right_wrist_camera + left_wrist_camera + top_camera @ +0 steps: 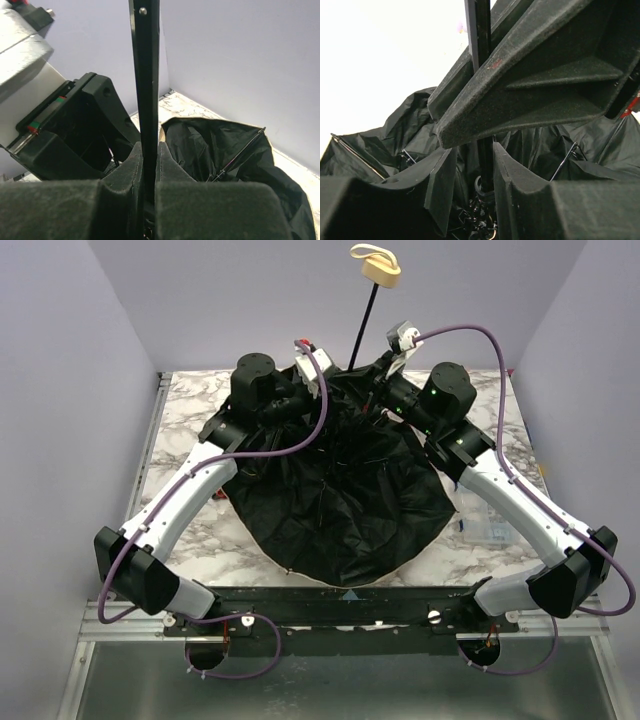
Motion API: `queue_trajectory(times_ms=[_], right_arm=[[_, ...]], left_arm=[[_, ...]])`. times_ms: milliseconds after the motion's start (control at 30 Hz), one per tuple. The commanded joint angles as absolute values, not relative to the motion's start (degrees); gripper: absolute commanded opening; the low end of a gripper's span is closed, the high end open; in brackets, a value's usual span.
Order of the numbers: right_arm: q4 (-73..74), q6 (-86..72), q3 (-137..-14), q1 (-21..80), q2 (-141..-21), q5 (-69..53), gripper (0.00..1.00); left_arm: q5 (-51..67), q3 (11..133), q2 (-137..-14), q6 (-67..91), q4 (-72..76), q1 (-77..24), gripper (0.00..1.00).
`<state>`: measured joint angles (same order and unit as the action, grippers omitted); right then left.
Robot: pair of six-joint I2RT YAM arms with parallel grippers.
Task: Open the umbrella
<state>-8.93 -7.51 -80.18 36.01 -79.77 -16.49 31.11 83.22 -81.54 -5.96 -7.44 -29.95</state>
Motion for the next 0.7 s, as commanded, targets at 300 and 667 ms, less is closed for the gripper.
queue_trajectory(times_ms=[300,667], right_arm=[[-13.36,-4.09,-87.94,36.47,-78.34,-15.36,0.00],[-13.45,-3.75,-96.26,36.47,-80.57,-14.99,0.00]], left_arm=[[26.30,80.68,-85.63,-5.74,-13.60,-28.09,0.31],[25.86,79.14,-88.97,-7.85,-16.93,-24.97,0.40]])
